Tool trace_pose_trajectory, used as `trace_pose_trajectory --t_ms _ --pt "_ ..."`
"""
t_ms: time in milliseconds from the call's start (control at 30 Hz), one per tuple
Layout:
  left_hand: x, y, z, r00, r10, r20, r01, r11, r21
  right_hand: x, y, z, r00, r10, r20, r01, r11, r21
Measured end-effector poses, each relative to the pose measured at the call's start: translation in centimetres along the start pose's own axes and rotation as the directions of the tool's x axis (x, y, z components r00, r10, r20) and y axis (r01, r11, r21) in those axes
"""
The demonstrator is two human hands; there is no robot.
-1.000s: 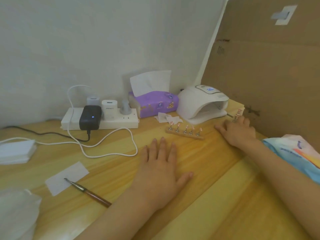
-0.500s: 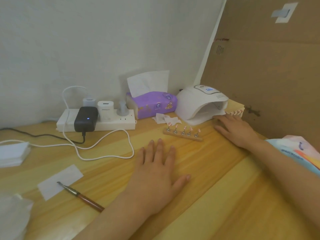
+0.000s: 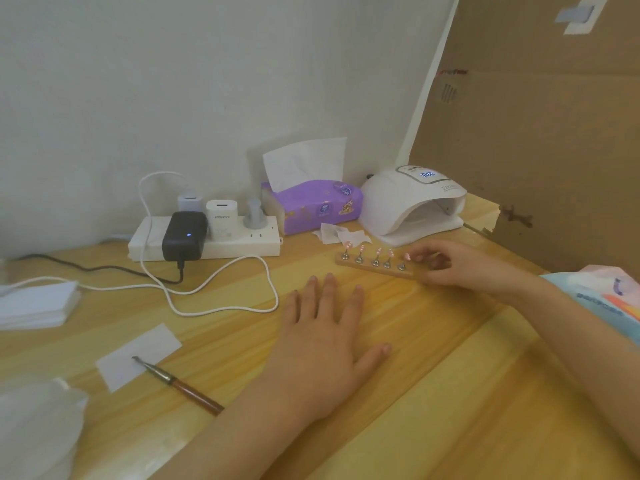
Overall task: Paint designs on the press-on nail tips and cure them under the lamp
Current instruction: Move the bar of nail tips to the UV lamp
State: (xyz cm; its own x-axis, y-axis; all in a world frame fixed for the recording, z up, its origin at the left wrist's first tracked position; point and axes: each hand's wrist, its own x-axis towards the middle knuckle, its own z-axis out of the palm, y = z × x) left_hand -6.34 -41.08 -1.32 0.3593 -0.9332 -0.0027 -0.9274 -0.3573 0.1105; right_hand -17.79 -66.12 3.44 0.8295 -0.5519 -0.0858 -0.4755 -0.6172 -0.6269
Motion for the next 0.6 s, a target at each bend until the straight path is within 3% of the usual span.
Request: trace_pose_trajectory --t_ms 67,167,300,433,600 --pt "0.0 0.0 0.0 1.0 0.001 -0.005 -0.001 1.0 -0.005 -0.3 -0.7 0.8 0.999 -0.041 -0.007 0.041 0.998 -0.04" --pt "0.0 0.0 0.0 1.0 0.005 -0.018 -0.005 1.0 -0.018 -0.6 -0.8 1.7 0.971 -0.178 -0.161 0.167 0.983 -0.079" --pt "0.0 0.0 0.3 0.999 0.01 -0.048 -0.011 1.0 -0.011 -1.1 0.9 0.0 0.941 -0.292 -0.172 0.243 0.935 -0.26" --pt "0.0 -0.1 0.4 0.998 0.017 -0.065 -0.018 1.0 -0.023 -0.8 3.6 -2.8 0.93 -0.195 -0.313 0.082 0.937 -0.339" --pt "0.1 0.0 0.4 0.997 0.014 -0.077 -0.016 0.999 -0.032 1.6 5.6 -3.7 0.867 0.014 -0.498 -0.134 0.969 -0.207"
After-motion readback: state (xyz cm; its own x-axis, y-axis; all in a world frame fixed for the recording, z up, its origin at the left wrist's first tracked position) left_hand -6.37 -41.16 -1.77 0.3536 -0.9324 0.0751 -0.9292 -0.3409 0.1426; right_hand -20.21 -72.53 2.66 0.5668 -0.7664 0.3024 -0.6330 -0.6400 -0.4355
